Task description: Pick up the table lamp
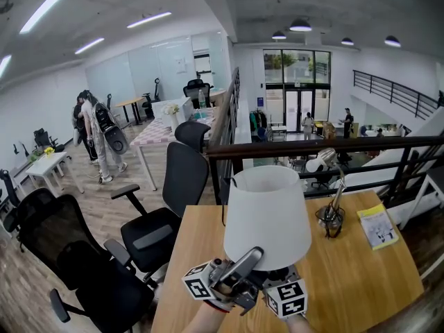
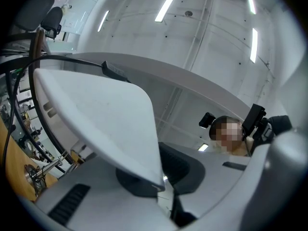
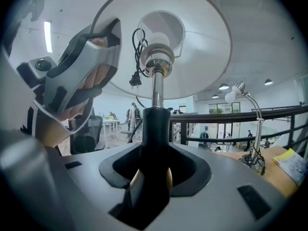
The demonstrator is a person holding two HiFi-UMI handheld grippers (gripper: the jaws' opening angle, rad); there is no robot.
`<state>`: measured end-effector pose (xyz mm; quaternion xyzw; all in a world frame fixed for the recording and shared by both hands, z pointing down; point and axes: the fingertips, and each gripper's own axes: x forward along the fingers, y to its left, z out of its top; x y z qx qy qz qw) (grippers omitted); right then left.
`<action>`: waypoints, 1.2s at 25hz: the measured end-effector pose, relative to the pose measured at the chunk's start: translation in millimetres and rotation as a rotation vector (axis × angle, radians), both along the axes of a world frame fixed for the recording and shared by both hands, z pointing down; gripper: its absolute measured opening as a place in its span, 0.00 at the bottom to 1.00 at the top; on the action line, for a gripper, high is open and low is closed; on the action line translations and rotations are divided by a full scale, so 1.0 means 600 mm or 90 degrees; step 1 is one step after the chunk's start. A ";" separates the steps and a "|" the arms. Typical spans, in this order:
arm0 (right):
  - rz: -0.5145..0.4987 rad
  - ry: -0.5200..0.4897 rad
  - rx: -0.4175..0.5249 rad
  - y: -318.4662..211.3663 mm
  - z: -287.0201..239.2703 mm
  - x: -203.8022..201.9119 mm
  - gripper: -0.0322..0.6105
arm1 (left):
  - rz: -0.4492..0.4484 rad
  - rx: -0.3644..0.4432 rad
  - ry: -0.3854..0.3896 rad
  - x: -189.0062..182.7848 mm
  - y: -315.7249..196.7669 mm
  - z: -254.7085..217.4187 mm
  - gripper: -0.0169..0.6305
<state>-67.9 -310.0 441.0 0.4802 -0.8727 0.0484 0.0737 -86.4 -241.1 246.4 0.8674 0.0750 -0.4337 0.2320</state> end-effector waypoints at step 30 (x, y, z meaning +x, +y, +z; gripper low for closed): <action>0.016 -0.010 0.014 0.004 -0.023 0.005 0.32 | 0.002 0.017 -0.006 0.005 0.014 -0.016 0.04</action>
